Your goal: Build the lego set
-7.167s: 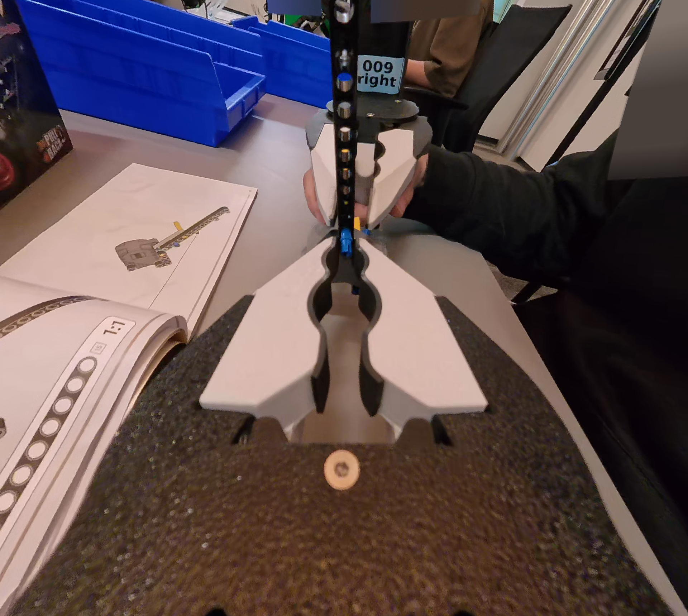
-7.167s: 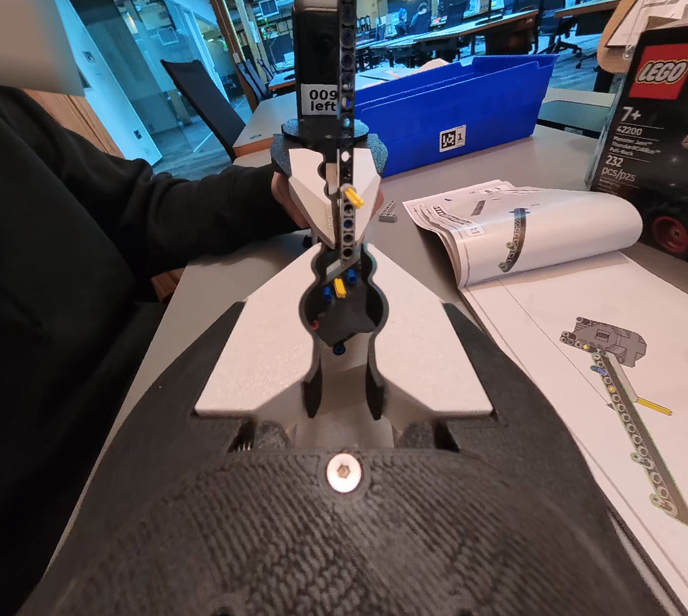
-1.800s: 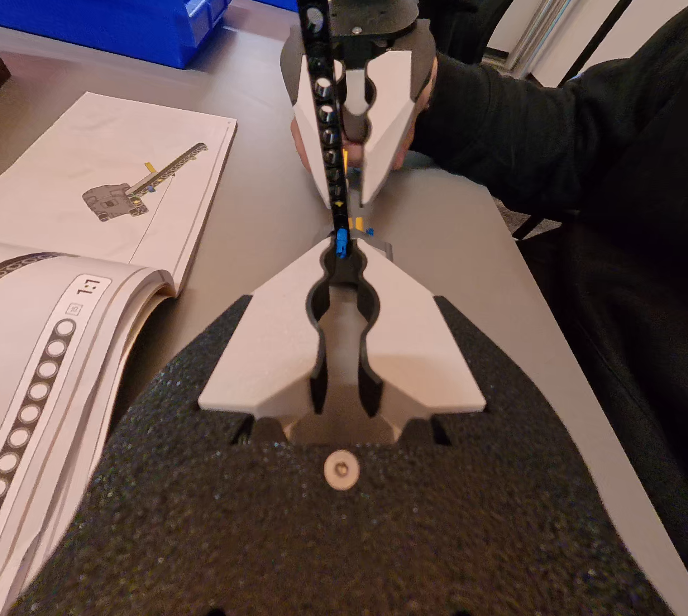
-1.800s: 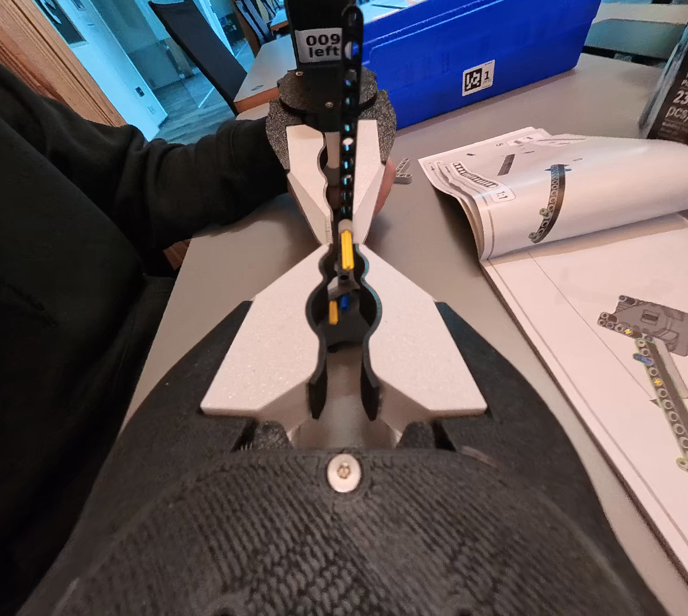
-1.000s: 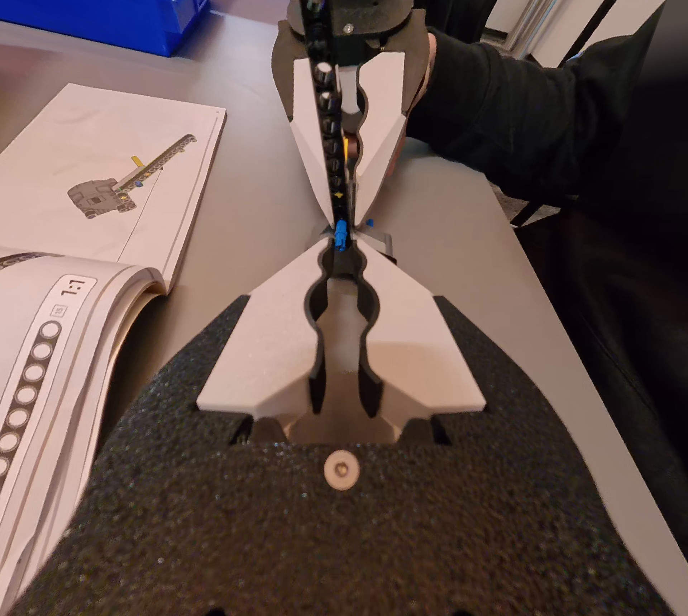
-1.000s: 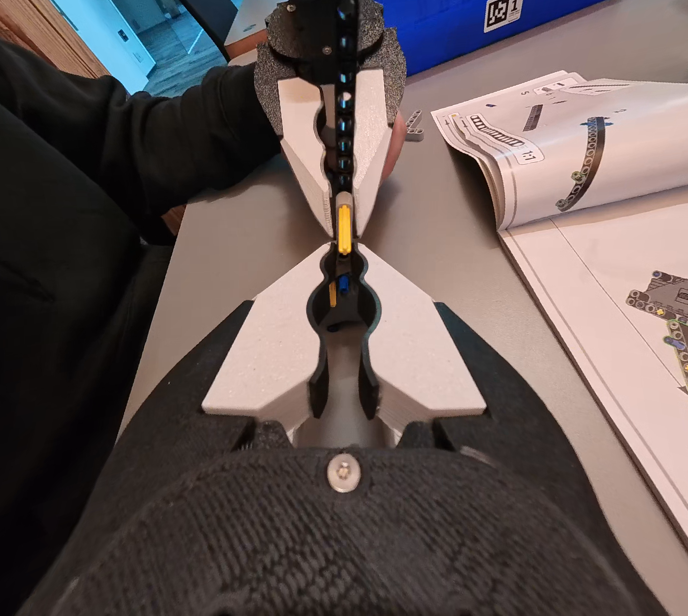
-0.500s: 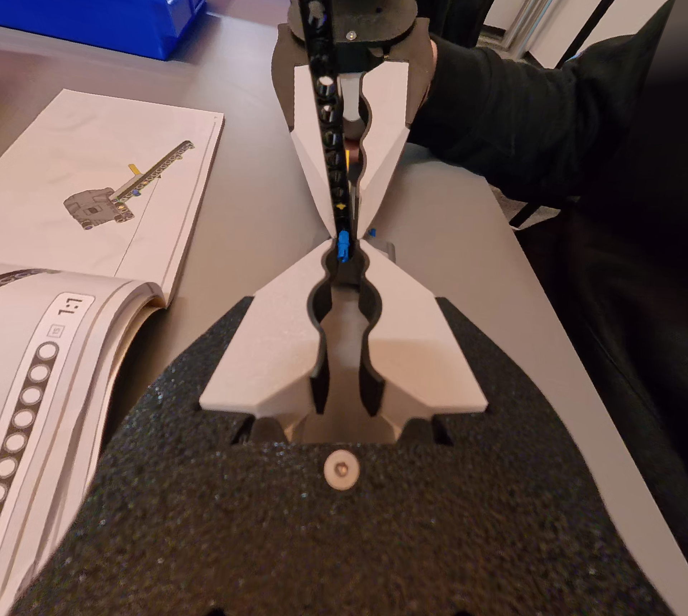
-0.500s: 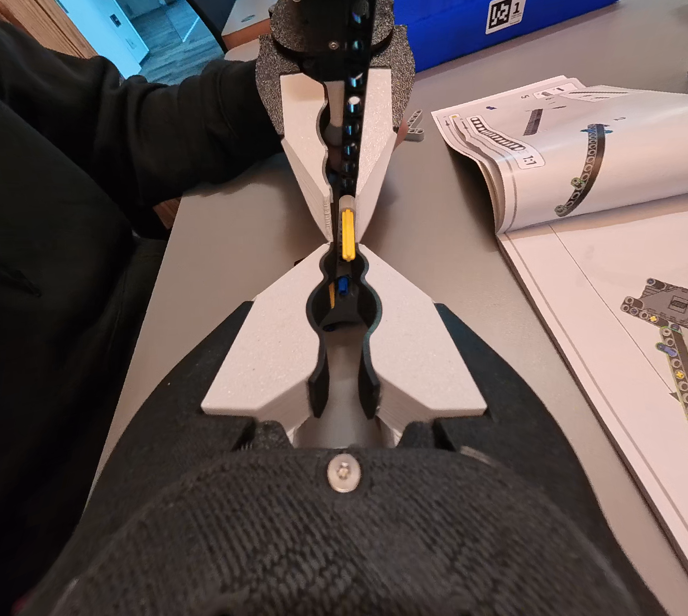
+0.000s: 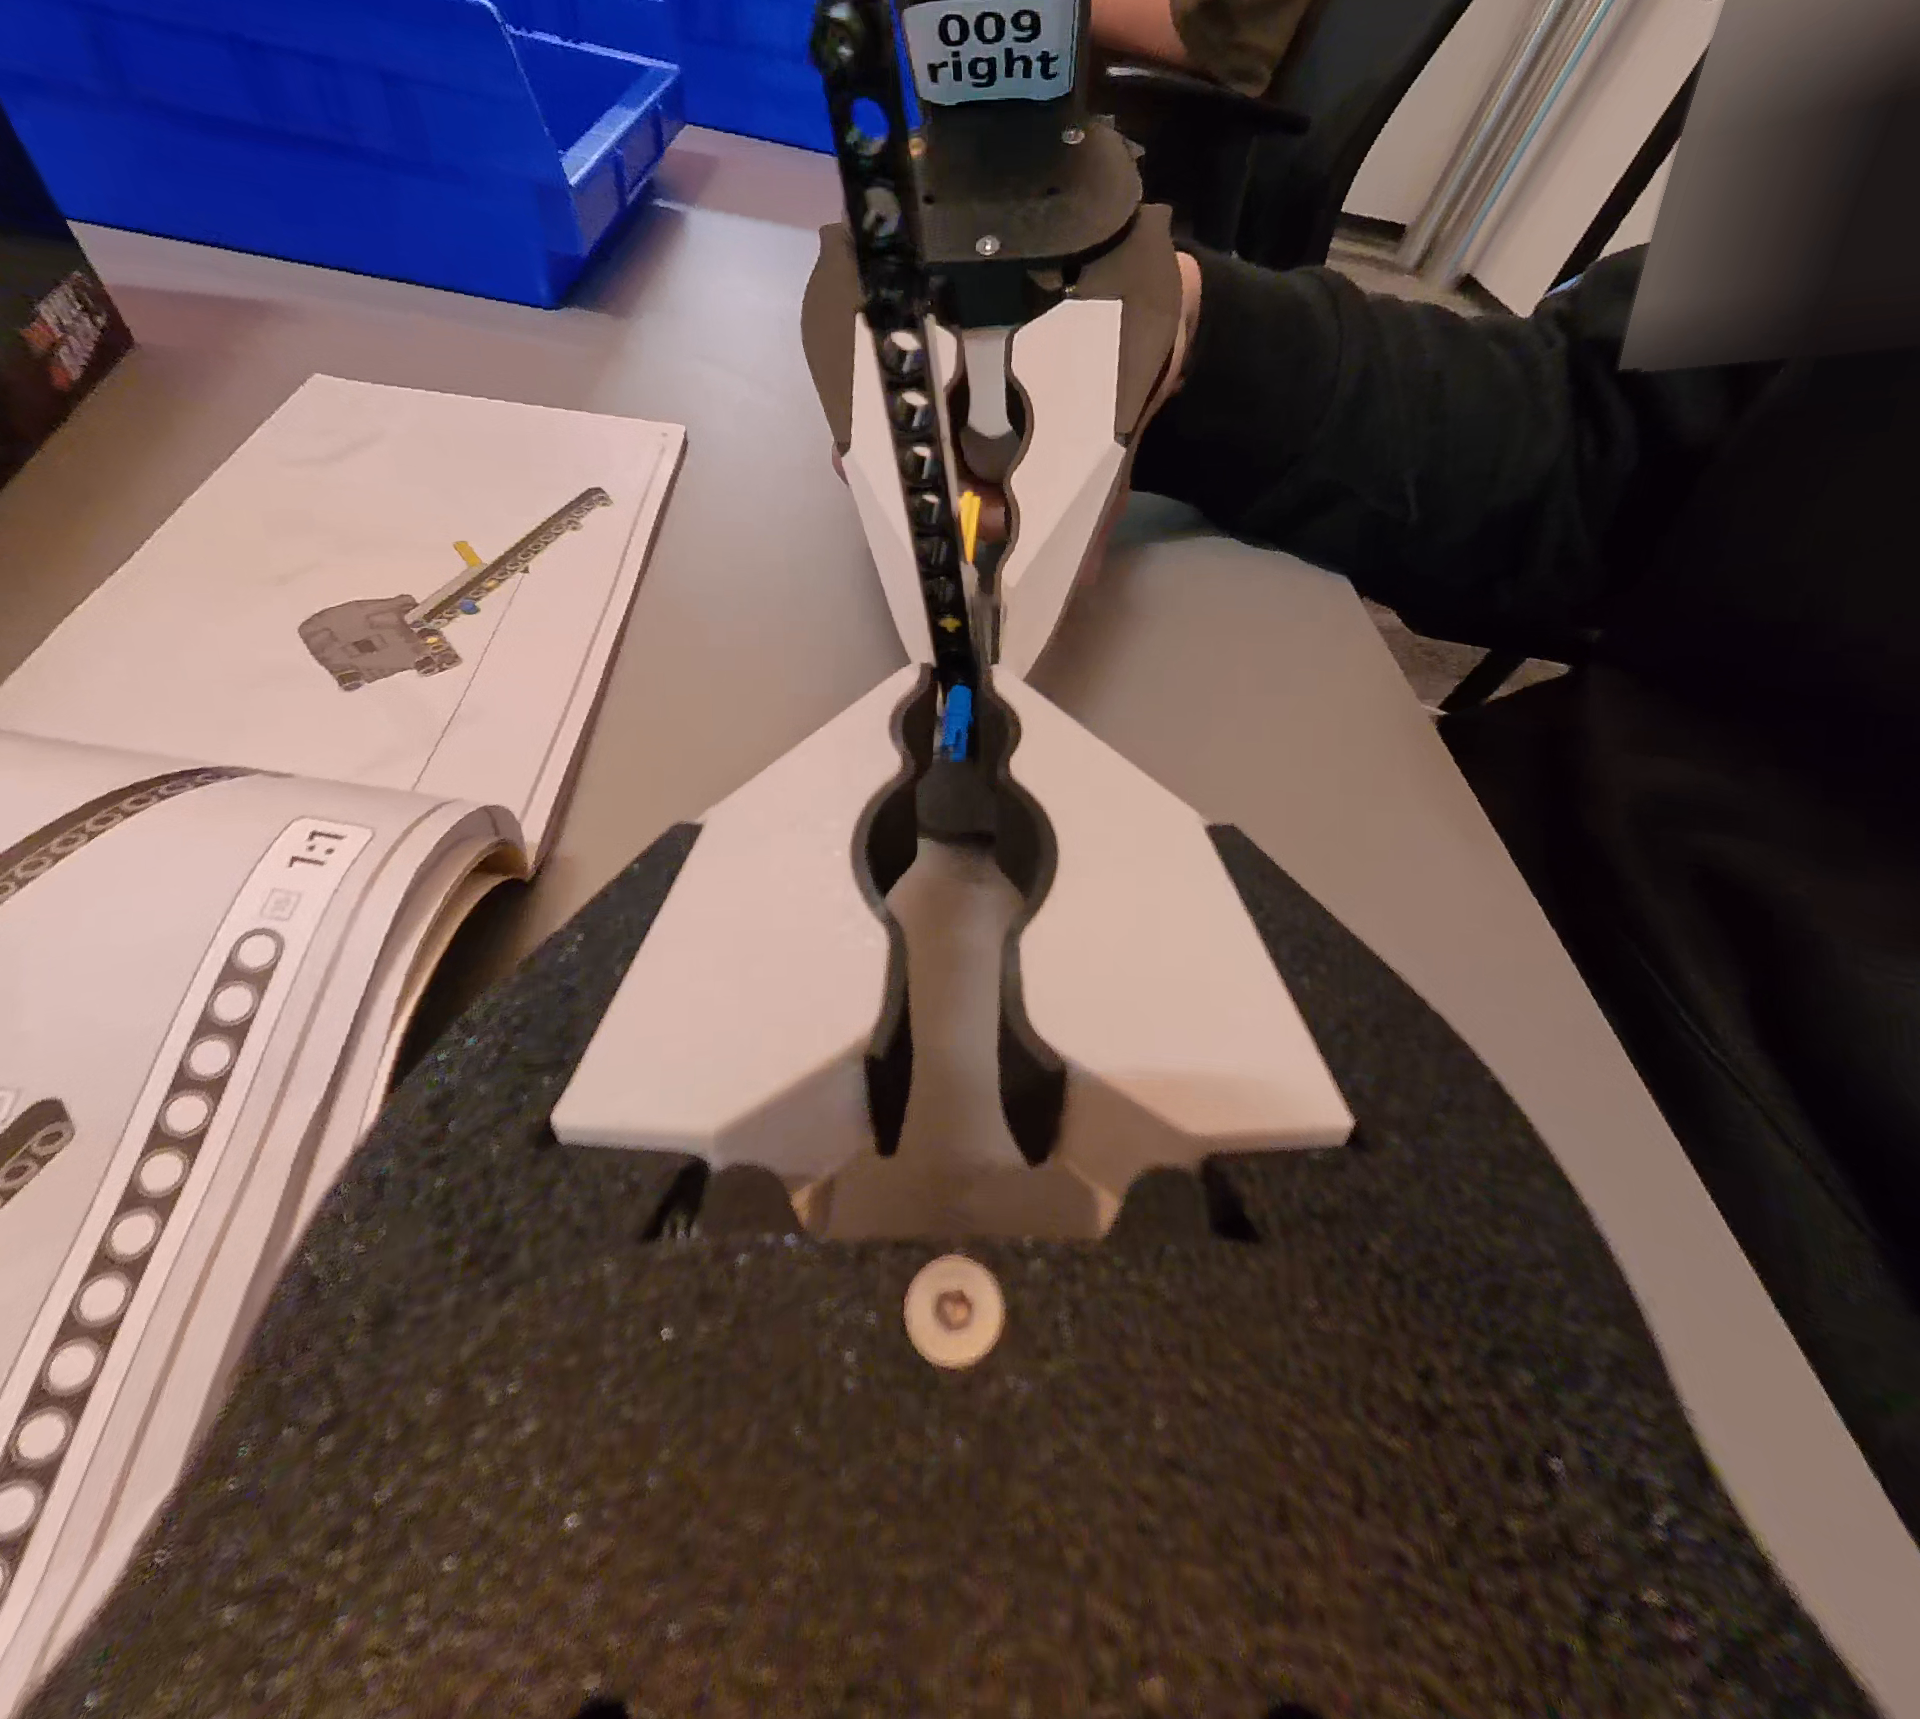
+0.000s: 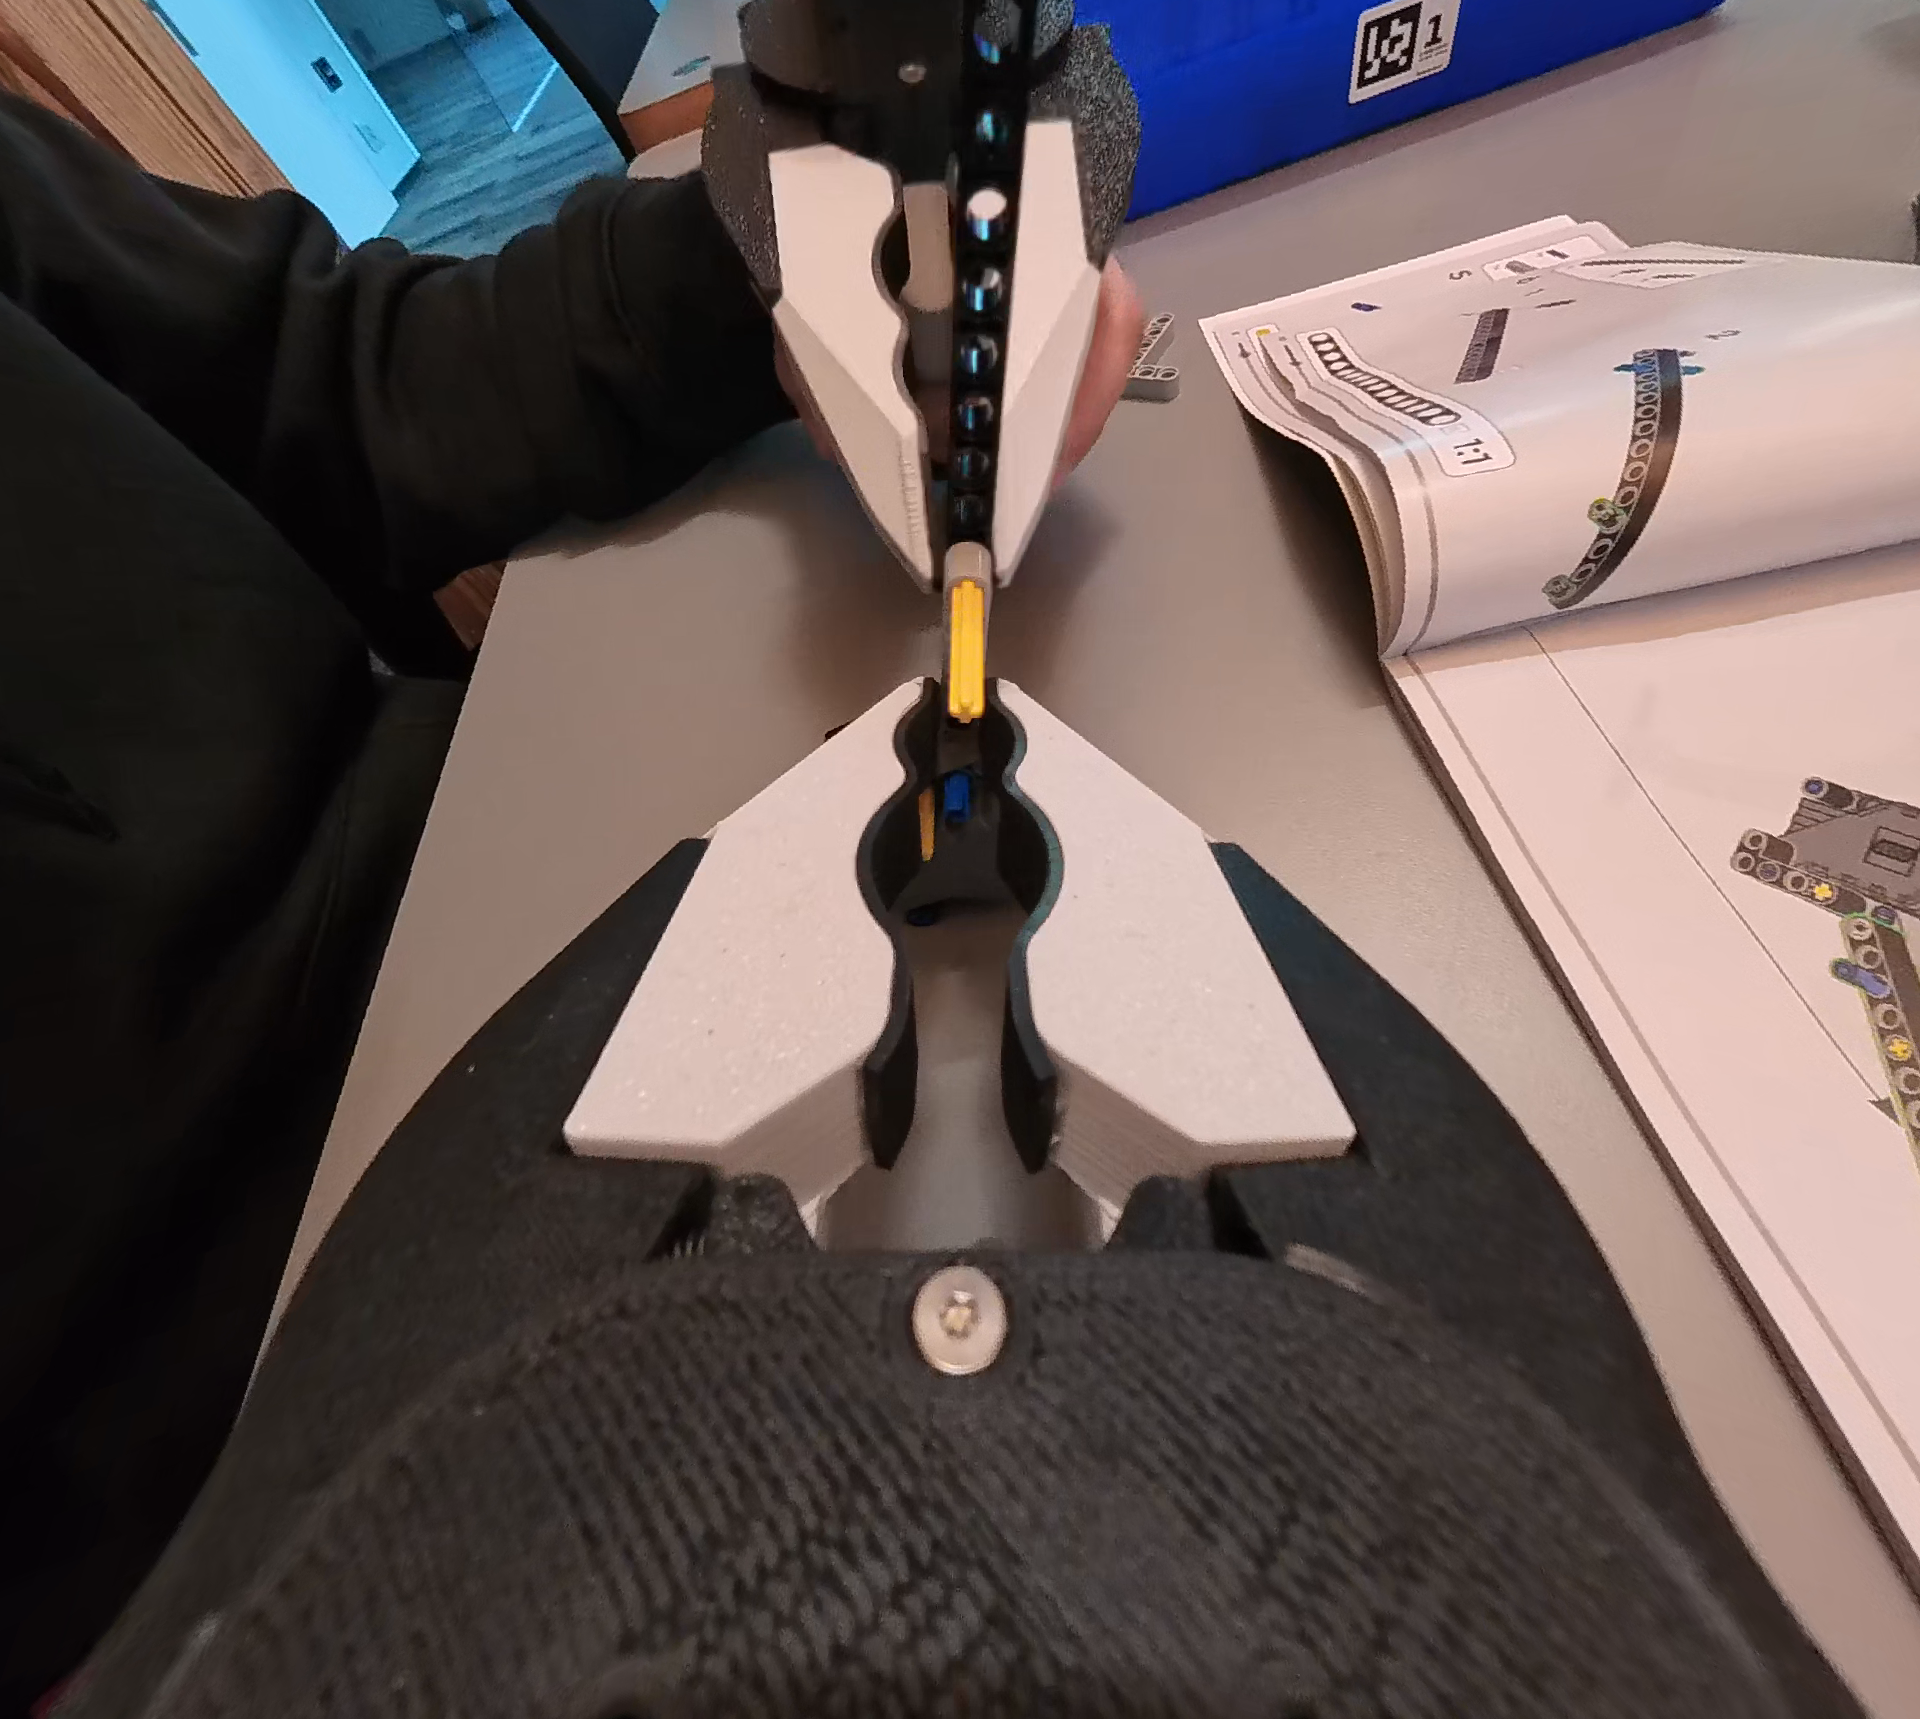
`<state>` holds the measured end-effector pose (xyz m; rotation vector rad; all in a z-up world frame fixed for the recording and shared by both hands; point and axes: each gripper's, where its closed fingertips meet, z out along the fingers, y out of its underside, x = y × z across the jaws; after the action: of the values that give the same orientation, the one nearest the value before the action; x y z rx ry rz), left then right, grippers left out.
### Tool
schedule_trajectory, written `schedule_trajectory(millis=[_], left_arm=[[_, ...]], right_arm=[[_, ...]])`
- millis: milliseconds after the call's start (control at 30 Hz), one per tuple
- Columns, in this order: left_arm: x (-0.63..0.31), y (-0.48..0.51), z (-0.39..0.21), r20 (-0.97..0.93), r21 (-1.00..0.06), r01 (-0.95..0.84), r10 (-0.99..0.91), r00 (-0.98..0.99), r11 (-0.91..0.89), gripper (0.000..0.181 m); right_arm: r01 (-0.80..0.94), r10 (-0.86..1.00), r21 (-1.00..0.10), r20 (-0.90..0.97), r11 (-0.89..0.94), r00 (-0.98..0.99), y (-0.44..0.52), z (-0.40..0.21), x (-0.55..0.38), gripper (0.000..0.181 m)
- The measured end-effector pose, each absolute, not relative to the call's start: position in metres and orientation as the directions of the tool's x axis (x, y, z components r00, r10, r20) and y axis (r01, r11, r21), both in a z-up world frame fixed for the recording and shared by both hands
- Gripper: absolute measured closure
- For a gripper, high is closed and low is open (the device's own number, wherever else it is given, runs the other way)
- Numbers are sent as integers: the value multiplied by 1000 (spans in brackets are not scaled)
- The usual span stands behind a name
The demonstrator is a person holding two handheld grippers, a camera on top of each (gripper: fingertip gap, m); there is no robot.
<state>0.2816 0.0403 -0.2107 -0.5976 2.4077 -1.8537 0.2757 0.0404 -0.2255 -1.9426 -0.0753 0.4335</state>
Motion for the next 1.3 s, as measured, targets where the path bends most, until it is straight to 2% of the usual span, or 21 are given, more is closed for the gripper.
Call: schedule_trajectory(millis=[100,167,233,433,500,533,633,967,1033,1100,1300], left_arm=[[282,40,-211,192,-940,-269,-328,-925,210,177],[284,42,-213,186,-939,-269,-342,-921,214,177],[283,41,-211,196,-941,-273,-332,-923,202,177],[284,41,-212,184,-941,-266,-345,-920,209,177],[285,41,-212,179,-942,-263,-350,-919,209,177],[286,40,-213,178,-942,-263,-353,-919,210,177],[284,40,-213,184,-940,-266,-341,-922,212,177],[283,39,-206,182,-950,-254,-337,-924,184,176],[284,40,-206,181,-949,-255,-340,-923,187,176],[285,40,-207,182,-948,-258,-347,-920,187,176],[284,40,-206,172,-947,-252,-349,-921,200,176]], right_arm=[[-155,257,-907,-270,-391,928,40,-223,276,175],[-182,241,-935,-260,-305,935,40,-210,283,168],[-213,246,-940,-279,-267,928,37,-204,286,179],[-209,238,-940,-276,-270,931,38,-205,287,177],[-208,242,-940,-275,-271,930,38,-205,286,174],[-200,248,-939,-272,-278,930,38,-206,285,166],[-178,238,-939,-252,-294,938,40,-209,284,176],[-172,255,-943,-248,-286,934,42,-207,281,177],[-172,232,-958,-226,-230,946,42,-200,286,170],[-183,240,-963,-229,-198,943,40,-195,287,177],[-176,241,-964,-222,-198,945,41,-195,286,177]])
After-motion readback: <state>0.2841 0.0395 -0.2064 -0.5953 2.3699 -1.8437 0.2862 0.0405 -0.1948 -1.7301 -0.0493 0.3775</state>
